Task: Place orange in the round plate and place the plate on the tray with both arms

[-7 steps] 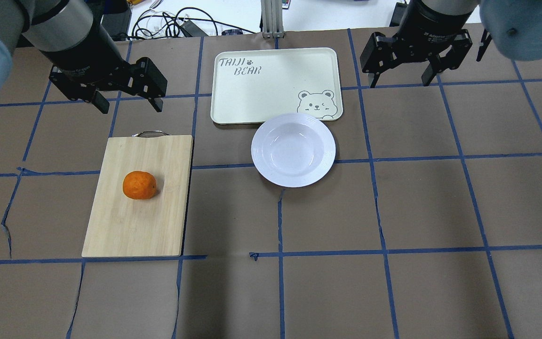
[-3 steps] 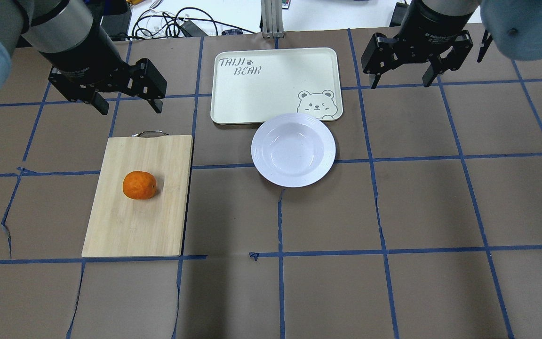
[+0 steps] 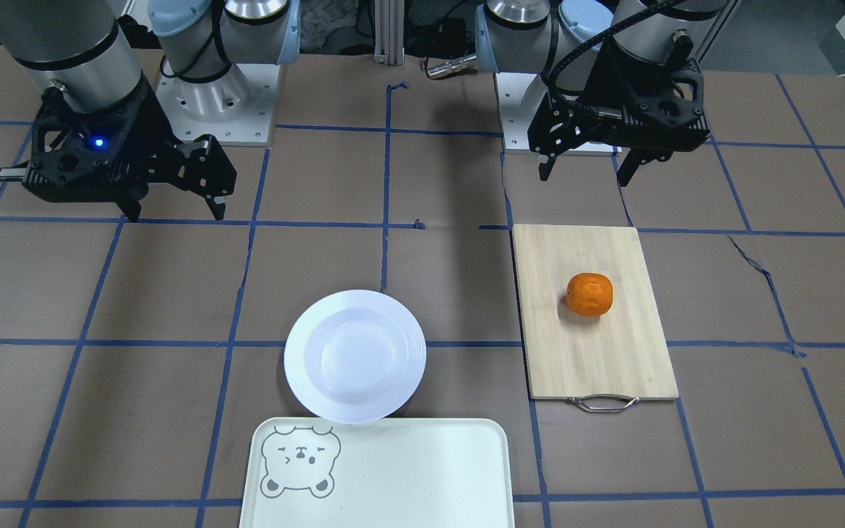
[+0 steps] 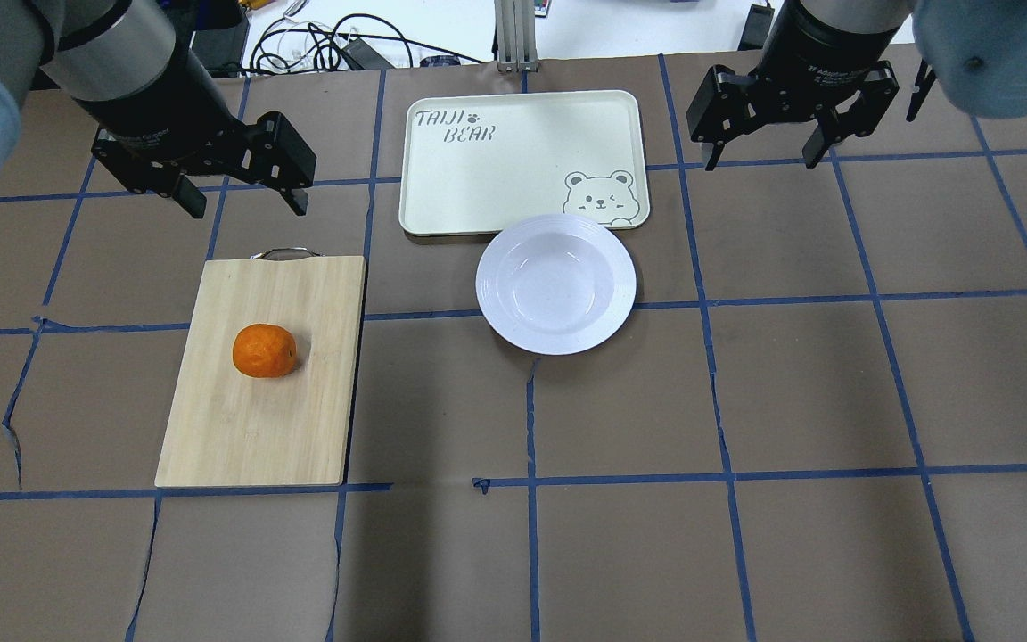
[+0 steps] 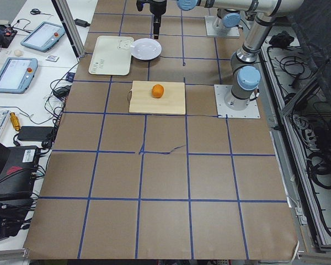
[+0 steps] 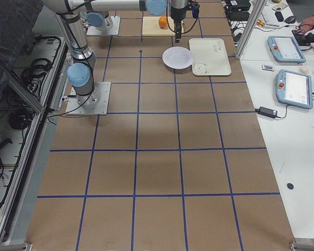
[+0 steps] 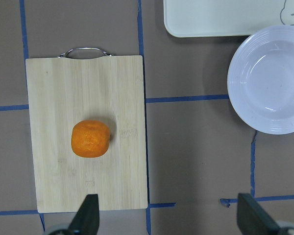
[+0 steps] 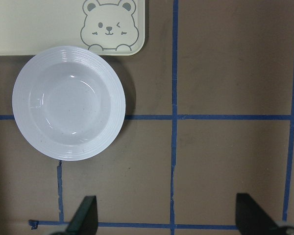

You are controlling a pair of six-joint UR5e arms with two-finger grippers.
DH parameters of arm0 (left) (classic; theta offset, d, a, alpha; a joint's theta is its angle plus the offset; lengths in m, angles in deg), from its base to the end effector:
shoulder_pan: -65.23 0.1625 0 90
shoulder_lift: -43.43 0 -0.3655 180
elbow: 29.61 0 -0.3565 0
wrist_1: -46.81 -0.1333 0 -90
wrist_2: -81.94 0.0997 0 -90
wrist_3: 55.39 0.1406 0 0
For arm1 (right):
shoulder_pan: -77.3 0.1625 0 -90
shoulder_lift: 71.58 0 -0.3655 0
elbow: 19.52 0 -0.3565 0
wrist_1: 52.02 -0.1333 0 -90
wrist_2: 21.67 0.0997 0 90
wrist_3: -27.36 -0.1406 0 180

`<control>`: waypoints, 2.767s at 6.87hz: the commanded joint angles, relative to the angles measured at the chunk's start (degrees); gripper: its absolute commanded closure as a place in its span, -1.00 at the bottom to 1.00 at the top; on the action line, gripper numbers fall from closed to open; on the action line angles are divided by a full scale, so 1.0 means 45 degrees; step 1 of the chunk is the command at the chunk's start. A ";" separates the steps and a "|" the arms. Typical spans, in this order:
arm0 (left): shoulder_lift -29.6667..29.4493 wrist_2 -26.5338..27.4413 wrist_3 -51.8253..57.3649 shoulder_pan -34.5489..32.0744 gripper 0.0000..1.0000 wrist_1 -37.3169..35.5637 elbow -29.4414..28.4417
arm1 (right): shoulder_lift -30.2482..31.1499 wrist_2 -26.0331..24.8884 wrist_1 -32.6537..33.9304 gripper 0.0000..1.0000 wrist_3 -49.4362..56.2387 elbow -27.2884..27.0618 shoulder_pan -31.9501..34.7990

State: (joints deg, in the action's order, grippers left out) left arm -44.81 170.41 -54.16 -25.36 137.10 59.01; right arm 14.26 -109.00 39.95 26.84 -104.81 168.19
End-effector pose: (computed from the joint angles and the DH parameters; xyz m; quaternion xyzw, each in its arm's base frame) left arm -0.1417 -0.4499 0.4119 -0.0162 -0.9995 0.0249 0.0132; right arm 0.1474 -0.4865 0.3945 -0.0037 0.9995 -0.0217 0.0236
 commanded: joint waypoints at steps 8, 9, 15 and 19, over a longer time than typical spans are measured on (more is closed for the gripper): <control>-0.4271 0.2998 0.2161 0.1165 -0.98 -0.4144 0.3683 | 0.0123 -0.0046 0.0051 -1.00 0.0020 0.0027 -0.0139; -0.4606 0.3016 0.2827 0.1283 -0.90 -0.4185 0.3783 | 0.0103 -0.0026 0.0012 -1.00 0.0020 0.0008 -0.0139; -0.4962 0.2530 0.3596 0.1675 1.00 -0.4498 0.3609 | 0.0103 0.0091 0.0012 -1.00 0.0078 -0.0246 -0.0237; -0.5330 -0.0201 -0.1090 -0.0445 1.00 -0.3188 0.0430 | 0.0084 0.0110 0.0149 -1.00 0.0098 -0.0422 -0.0295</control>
State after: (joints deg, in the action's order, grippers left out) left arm -67.95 172.99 -49.03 -23.01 122.49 64.56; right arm 14.64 -108.65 40.50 27.22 -106.57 167.00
